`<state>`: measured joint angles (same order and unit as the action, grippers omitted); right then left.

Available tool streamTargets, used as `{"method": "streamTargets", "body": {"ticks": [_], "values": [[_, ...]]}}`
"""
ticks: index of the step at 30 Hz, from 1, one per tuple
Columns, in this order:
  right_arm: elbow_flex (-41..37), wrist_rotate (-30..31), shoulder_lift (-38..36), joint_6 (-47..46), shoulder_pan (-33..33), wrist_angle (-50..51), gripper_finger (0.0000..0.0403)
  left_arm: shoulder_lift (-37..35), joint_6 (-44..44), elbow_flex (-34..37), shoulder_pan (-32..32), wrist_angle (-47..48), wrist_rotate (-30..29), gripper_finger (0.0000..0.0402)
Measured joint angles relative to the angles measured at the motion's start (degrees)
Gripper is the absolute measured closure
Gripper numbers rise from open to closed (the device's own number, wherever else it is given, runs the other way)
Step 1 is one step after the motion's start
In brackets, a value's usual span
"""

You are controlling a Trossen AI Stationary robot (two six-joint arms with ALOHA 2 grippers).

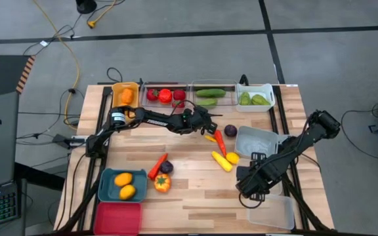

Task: Sort produce into baskets
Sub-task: Put the garlic into the top white transparent bin

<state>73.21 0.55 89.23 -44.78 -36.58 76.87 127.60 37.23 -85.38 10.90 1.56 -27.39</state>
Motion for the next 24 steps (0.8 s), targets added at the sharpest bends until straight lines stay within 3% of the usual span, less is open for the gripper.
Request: {"method": "streamTargets", "body": {"ticks": [12, 24], "values": [[0.0, 4.27, -4.42, 1.72, -1.06, 1.24, 0.0143, -0.52, -1.79, -3.7, -0.81, 0.47, 11.35, 0.0252], [0.0, 12.99, -12.46, 1.28, -2.03, 3.48, 0.0143, -0.59, -8.19, -15.86, -5.66, 5.14, 16.96, 0.025]]}}
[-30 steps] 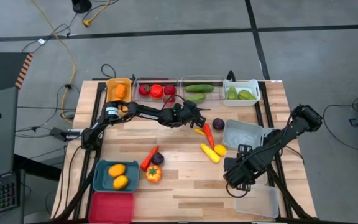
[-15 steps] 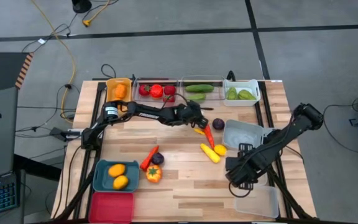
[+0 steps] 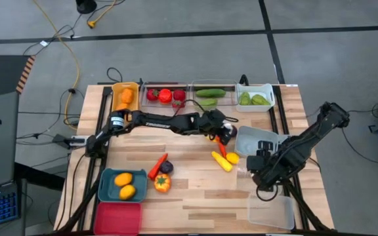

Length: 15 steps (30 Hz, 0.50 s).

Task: Sort produce into baskets
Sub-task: Put the garlic into the top white transparent bin

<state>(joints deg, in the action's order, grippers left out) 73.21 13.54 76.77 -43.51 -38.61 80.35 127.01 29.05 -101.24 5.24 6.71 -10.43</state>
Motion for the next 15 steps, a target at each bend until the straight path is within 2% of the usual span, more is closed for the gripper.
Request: {"method": "streamTargets", "body": {"ticks": [6, 15], "values": [[0.0, 2.56, -2.97, 0.0, 0.0, 0.48, 0.0143, 0.01, -2.15, -3.8, -4.69, -0.68, 2.73, 0.025], [0.0, 6.71, -6.67, 0.0, 0.11, 0.6, 0.0143, 0.35, -2.39, -3.96, -12.82, -6.09, 3.16, 0.0249]]}}
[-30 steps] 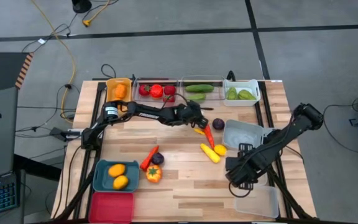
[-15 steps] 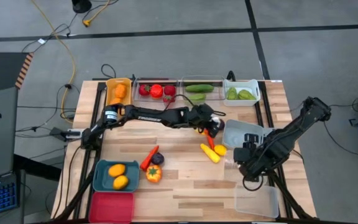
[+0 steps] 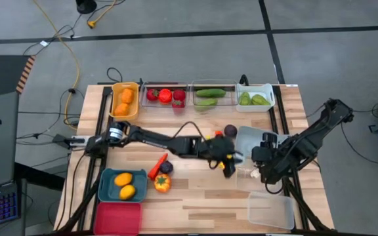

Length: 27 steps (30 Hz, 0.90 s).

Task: Sort produce into baskets
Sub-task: Put the garlic into the top white transparent bin

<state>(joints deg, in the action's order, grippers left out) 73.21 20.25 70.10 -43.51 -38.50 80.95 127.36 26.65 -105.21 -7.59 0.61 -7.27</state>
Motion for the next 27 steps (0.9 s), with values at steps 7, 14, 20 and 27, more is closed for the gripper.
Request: {"method": "streamTargets", "body": {"ticks": [7, 14, 20, 27], "values": [[0.0, 2.43, -0.9, 0.0, 0.0, -0.17, 0.0143, 0.29, -1.67, 0.04, -4.35, -2.82, -3.63, 0.0249], [0.0, 2.43, -0.41, -0.02, 0.0, -0.53, 0.0143, 0.29, -6.95, 0.09, -6.0, -8.97, -5.66, 0.0249], [0.0, 2.43, -0.43, -0.04, 0.0, -0.59, 0.0143, 0.29, -9.77, 0.07, -5.91, -11.01, -5.97, 0.0249], [0.0, 2.42, -0.43, -0.04, 0.0, -0.59, 0.0143, 0.25, -14.49, 1.24, -5.89, -11.05, -6.11, 0.0249]]}}
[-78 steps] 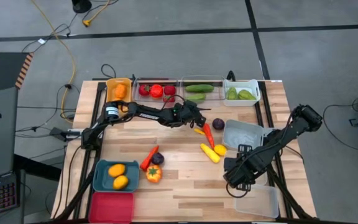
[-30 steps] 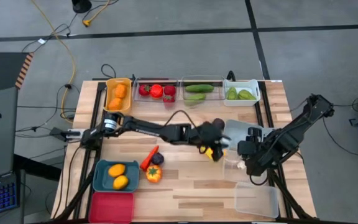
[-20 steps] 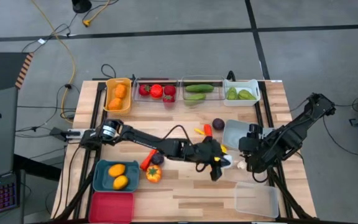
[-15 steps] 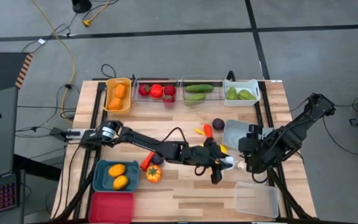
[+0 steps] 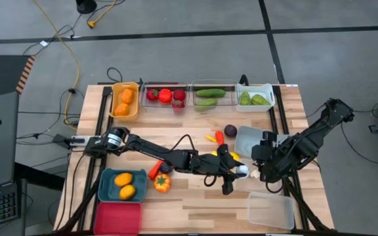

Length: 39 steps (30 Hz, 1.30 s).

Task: Sort produce into baskets
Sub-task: Put the garlic into the top white transparent bin, then put the yellow corn into the gray bin

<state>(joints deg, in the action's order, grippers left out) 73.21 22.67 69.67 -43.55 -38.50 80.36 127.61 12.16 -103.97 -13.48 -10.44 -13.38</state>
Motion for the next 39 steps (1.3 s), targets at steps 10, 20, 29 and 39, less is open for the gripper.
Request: {"method": "streamTargets", "body": {"ticks": [10, 20, 29, 39], "values": [[0.0, -0.02, 0.0, -0.04, 0.0, 0.0, 0.0143, 0.06, -0.53, 2.03, 0.92, -1.33, -2.89, 0.0249], [0.02, -0.04, 0.0, -0.11, 0.0, -0.48, 0.0143, 9.43, -1.19, -0.47, 0.99, -10.93, -1.9, 0.0249], [0.02, -0.04, 0.02, -0.03, 0.02, -0.69, 0.0143, 12.35, -1.35, -3.5, 1.76, -11.49, 0.55, 0.0245], [0.0, -0.04, 0.02, 0.04, 0.02, -0.68, 0.0143, 12.35, -0.46, -3.57, 2.12, -10.2, 0.6, 0.0161]]}}
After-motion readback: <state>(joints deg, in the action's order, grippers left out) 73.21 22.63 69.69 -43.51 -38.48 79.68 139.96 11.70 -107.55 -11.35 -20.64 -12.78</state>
